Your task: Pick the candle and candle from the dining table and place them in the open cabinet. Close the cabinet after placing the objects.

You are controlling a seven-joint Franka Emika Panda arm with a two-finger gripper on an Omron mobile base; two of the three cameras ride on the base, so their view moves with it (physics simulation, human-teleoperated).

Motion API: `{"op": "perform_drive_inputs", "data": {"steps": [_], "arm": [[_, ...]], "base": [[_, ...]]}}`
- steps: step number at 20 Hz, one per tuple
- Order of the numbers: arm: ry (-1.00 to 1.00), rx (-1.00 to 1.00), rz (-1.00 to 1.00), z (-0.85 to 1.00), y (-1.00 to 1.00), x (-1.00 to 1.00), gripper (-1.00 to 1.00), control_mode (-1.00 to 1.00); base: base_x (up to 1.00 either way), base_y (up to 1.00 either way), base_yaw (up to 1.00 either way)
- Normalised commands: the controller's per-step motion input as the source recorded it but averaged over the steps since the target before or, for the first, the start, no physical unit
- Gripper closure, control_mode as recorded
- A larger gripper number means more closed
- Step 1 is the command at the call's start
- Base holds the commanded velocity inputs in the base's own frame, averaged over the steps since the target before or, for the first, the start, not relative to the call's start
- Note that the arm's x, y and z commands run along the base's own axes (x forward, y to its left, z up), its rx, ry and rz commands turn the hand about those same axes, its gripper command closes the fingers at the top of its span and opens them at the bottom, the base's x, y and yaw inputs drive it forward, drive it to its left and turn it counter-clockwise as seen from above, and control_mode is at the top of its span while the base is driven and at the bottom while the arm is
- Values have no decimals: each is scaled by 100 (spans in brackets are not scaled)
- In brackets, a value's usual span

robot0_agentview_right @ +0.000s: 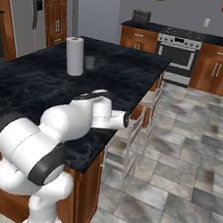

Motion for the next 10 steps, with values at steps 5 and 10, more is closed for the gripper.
{"op": "perform_drive_inputs", "data": {"steps": [5, 10], "arm": [[0, 0, 0, -2, 1, 13, -100, -100], [0, 1, 0, -6, 0, 10, -100, -100]], "base": [[0, 0, 0], [0, 0, 0]]}}
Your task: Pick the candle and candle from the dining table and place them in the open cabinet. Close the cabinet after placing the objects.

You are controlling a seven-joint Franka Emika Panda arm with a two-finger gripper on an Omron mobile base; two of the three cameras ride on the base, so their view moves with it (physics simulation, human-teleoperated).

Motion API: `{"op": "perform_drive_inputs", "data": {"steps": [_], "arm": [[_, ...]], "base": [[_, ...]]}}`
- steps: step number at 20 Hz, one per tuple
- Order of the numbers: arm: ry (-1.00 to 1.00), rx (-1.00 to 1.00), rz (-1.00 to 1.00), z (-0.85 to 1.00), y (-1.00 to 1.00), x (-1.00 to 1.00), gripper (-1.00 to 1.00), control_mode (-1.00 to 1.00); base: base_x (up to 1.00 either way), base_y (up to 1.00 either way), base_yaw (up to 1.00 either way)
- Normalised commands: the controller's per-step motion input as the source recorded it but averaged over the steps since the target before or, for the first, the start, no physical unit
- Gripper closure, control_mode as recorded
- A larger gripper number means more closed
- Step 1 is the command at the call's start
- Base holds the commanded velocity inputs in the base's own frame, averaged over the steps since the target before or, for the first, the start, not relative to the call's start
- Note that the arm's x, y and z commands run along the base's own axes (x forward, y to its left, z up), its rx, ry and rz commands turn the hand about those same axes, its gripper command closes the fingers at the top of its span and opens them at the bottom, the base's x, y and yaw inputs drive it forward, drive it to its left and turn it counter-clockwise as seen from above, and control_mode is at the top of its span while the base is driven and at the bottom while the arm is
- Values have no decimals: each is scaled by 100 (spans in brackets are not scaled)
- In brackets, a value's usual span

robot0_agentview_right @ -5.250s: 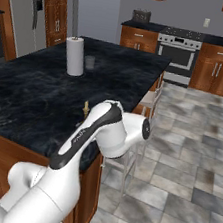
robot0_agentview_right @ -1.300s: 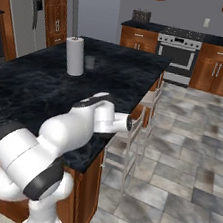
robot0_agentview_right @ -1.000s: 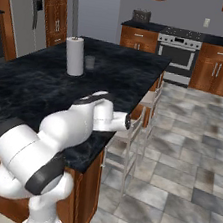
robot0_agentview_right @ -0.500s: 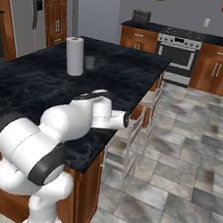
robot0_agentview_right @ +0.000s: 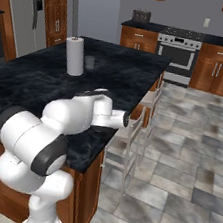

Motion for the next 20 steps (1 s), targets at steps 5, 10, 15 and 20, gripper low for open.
{"op": "perform_drive_inputs", "data": {"steps": [5, 10, 15, 20], "arm": [[0, 2, 0, -11, 0, 3, -100, -100], [0, 4, 0, -16, 0, 0, -100, -100], [0, 3, 0, -7, 0, 0, -100, -100], [0, 4, 0, 0, 0, 7, -100, -100]], "base": [[0, 0, 0], [0, 0, 0], [0, 0, 0], [0, 0, 0]]}}
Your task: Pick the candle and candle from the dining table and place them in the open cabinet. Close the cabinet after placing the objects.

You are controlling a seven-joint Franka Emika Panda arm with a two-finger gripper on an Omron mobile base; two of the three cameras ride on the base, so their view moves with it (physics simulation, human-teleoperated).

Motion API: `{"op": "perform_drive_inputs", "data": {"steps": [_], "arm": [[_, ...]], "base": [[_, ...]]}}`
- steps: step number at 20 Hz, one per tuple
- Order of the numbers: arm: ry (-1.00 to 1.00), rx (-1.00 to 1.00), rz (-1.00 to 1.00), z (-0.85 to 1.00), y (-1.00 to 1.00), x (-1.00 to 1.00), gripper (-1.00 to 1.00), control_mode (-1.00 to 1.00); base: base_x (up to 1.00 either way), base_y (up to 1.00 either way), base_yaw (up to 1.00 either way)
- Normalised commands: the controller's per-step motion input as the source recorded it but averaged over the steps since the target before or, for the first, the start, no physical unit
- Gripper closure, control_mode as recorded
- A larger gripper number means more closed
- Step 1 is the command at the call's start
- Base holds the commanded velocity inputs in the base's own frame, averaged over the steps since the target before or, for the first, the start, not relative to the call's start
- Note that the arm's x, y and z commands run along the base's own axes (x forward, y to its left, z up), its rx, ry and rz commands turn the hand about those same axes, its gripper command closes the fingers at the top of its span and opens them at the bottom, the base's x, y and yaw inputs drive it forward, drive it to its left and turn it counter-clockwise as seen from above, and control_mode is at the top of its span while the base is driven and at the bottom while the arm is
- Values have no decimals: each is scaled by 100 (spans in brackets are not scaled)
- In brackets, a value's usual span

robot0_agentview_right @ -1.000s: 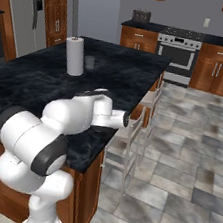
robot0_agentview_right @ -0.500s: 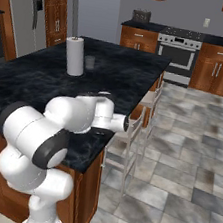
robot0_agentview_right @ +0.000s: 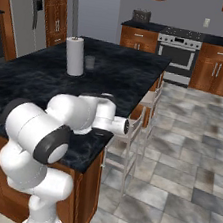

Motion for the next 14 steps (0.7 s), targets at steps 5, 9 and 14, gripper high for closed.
{"op": "perform_drive_inputs", "data": {"steps": [5, 9, 14], "arm": [[0, 3, 0, 0, 0, 12, -100, -100], [0, 3, 0, 0, 0, 10, -100, -100], [0, 2, 0, -3, 0, 10, -100, -100]], "base": [[0, 0, 0], [0, 0, 0], [0, 0, 0]]}}
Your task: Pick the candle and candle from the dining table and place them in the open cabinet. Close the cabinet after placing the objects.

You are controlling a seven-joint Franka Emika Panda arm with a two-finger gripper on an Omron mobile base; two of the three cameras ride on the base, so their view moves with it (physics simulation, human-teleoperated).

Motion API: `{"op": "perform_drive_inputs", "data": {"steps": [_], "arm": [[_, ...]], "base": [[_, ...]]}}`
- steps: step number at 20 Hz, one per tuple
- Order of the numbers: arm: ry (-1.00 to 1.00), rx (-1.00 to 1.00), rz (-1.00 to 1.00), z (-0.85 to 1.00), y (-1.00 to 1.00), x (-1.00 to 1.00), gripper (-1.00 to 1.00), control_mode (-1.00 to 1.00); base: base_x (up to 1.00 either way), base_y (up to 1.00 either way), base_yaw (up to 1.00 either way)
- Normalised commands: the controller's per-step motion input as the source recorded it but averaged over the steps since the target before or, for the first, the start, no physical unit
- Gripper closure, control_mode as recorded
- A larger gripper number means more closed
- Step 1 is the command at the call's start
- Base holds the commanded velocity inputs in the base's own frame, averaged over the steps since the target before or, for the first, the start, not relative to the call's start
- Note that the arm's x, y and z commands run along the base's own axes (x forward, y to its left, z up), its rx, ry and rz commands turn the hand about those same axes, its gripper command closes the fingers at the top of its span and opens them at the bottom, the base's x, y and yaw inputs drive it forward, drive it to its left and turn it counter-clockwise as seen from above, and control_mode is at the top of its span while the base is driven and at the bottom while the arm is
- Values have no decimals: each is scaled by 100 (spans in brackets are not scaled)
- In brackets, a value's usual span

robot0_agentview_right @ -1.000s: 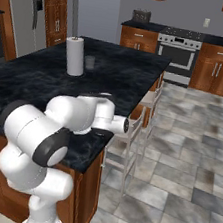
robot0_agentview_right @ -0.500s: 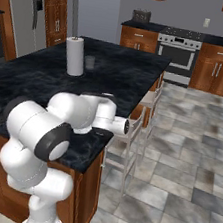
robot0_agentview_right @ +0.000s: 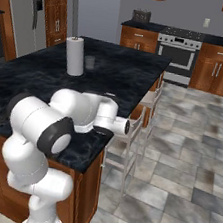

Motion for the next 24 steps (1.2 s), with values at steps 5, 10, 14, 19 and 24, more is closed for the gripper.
{"op": "perform_drive_inputs", "data": {"steps": [5, 10, 14, 19, 24], "arm": [[0, 1, 0, -7, 0, 8, -100, -100], [0, 1, 0, -5, 0, 7, -100, -100], [0, 0, 0, -2, 0, 9, -100, -100], [0, 0, 0, -1, 0, 9, -100, -100], [0, 0, 0, -2, 0, 8, -100, -100]], "base": [[0, 0, 0], [0, 0, 0], [0, 0, 0], [0, 0, 0], [0, 0, 0]]}}
